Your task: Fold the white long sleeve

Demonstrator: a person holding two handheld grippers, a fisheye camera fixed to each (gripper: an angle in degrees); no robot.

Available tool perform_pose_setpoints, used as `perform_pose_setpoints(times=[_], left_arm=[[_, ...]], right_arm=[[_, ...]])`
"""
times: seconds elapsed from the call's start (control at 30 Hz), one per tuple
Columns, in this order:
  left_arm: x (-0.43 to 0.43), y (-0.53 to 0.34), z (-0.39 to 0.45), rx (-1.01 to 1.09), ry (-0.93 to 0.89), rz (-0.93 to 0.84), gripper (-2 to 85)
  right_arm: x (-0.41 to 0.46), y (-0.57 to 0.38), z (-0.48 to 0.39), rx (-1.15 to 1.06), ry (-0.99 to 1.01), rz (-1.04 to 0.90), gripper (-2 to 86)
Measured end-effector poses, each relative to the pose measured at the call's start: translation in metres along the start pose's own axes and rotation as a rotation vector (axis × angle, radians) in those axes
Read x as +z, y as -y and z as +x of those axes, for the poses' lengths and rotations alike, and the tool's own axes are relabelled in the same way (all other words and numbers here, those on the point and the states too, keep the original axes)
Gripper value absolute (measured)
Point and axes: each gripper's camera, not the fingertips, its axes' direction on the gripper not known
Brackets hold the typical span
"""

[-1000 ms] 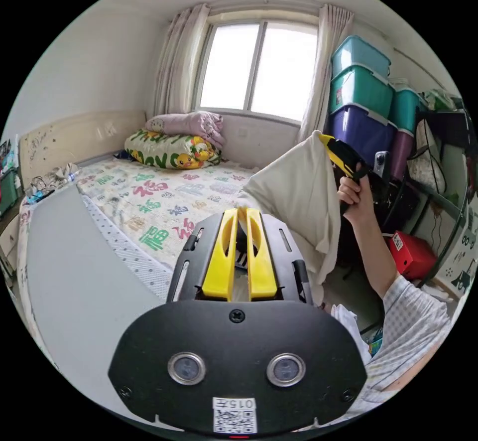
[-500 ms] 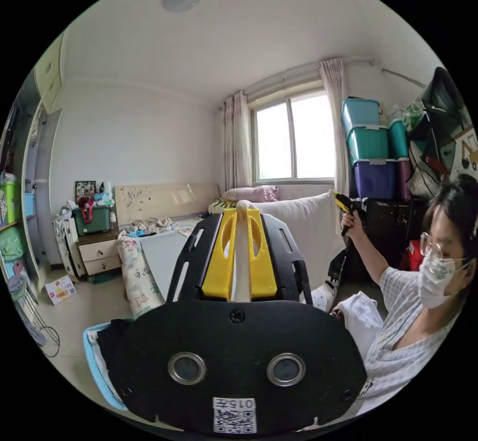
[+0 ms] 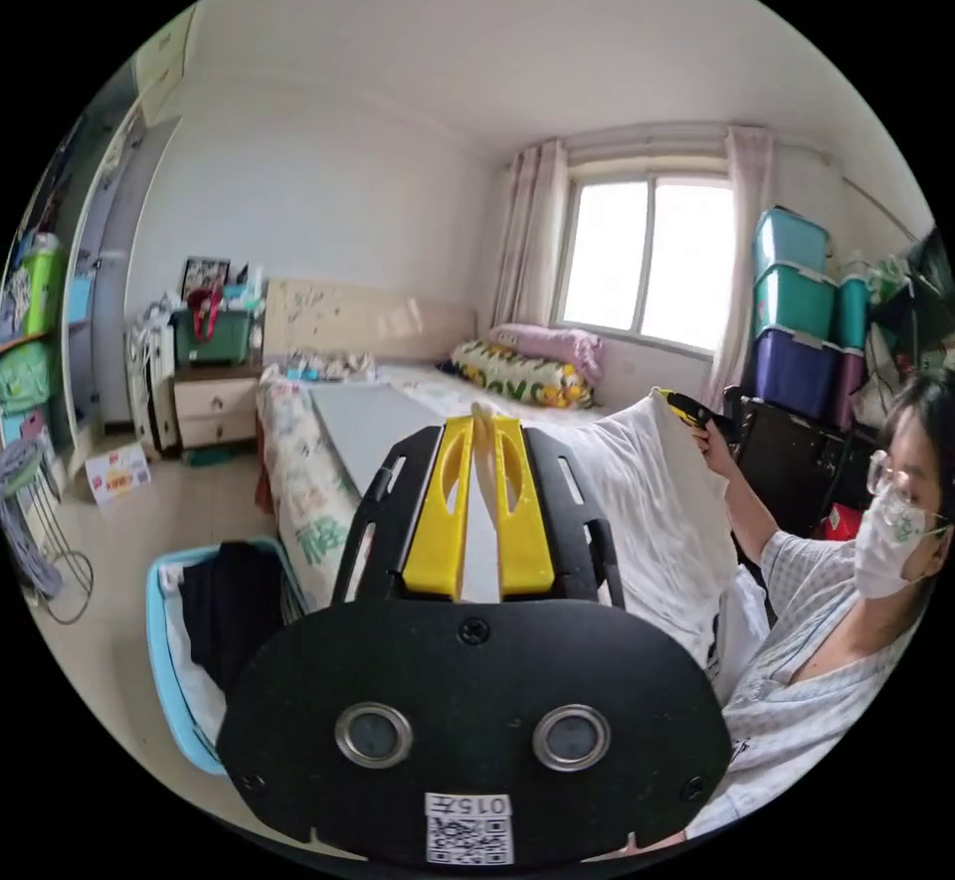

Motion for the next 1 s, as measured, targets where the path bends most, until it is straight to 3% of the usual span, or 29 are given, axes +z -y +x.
perform_pose_setpoints(times=[0.13,0.23,0.4,0.5,0.73,0.93,1.0], left_arm=[[0.154,-0.055,-0.04,-0.077,0.077,-0.312,1.7],[0.21,-0.088,-0.04,-0.051,0.22,-0.407,2.0],[0.244,-0.109,-0.015,-0.028,0.266,-0.475,2.6],[0.265,-0.108,0.007,-0.009,0.296,-0.506,3.6],[0.288,-0.104,0.044,-0.041,0.342,-0.458,6.3],[0.31,-0.091,0.086,0.013,0.489,-0.401,0.3],[0.311,-0.083,0.099,0.039,0.428,-0.337,-0.1]], right_arm=[[0.149,0.003,0.042,0.055,-0.194,-0.39,1.9],[0.205,0.009,0.055,0.032,-0.286,-0.548,2.2],[0.2,0.034,0.052,-0.042,-0.287,-0.523,1.8],[0.203,0.043,0.053,-0.051,-0.436,-0.518,0.2],[0.192,0.064,0.038,-0.137,-0.426,-0.452,-0.9],[0.159,0.082,0.068,-0.024,-0.379,-0.348,-0.9],[0.14,0.087,0.075,-0.026,-0.318,-0.284,-0.9]])
